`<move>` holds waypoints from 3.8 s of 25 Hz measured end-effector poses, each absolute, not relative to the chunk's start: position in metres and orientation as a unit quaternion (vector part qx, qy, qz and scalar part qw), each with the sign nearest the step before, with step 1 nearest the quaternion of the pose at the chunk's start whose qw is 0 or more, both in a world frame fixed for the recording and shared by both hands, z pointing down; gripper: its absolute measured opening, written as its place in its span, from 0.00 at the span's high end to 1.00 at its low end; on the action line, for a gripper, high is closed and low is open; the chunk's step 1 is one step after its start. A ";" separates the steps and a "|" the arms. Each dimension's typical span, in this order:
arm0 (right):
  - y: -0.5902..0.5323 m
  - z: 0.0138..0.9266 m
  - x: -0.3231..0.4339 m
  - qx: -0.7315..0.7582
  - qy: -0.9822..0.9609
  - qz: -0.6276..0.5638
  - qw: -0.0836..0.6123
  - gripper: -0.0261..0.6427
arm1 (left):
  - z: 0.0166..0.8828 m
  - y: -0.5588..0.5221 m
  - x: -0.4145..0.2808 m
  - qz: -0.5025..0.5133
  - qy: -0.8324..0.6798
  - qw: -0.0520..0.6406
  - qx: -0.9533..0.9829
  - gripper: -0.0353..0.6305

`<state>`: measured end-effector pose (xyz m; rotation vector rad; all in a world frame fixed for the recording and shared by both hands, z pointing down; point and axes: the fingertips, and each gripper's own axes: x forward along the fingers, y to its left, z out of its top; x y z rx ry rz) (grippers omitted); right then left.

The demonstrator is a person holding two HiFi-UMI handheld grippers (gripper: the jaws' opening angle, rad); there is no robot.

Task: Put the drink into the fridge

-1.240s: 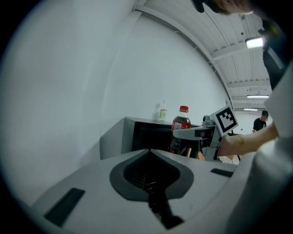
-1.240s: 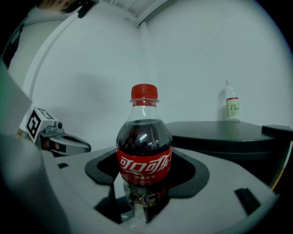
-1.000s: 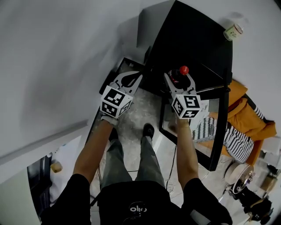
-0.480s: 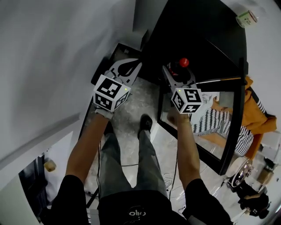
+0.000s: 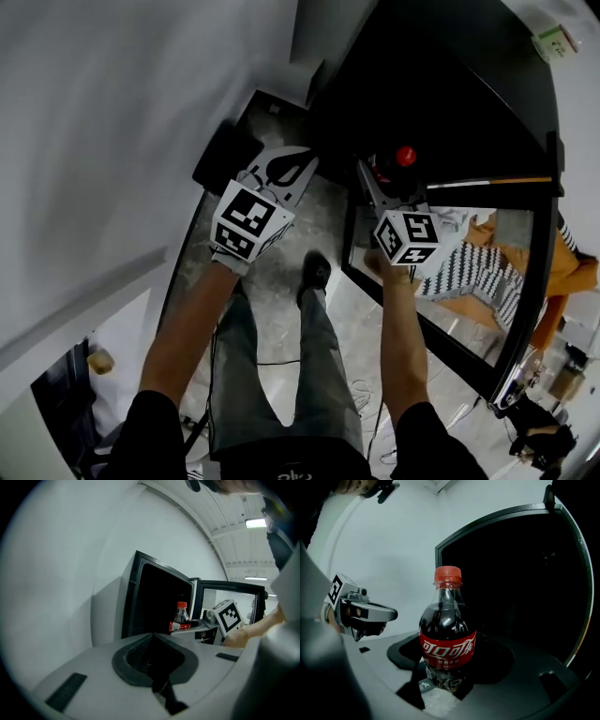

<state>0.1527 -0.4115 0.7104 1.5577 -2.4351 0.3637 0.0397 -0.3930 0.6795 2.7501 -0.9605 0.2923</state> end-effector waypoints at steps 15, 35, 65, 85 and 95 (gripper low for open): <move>-0.384 0.760 0.166 0.538 -0.821 0.142 0.132 0.49 | 0.718 -0.380 0.042 0.101 -0.326 0.128 0.931 0.94; -0.429 0.747 0.190 0.551 -0.815 0.134 0.117 0.49 | 0.699 -0.405 0.086 0.094 -0.315 0.134 0.935 0.94; -0.561 0.785 0.235 0.603 -0.785 0.097 0.103 0.49 | 0.698 -0.472 0.106 0.070 -0.332 0.118 0.933 0.94; -0.497 0.783 0.235 0.637 -0.742 0.160 0.130 0.48 | 0.672 -0.437 0.037 0.054 -0.360 0.154 0.919 0.94; -0.417 0.697 0.183 0.644 -0.738 0.148 0.134 0.61 | 0.613 -0.379 -0.021 0.044 -0.326 0.180 0.927 0.94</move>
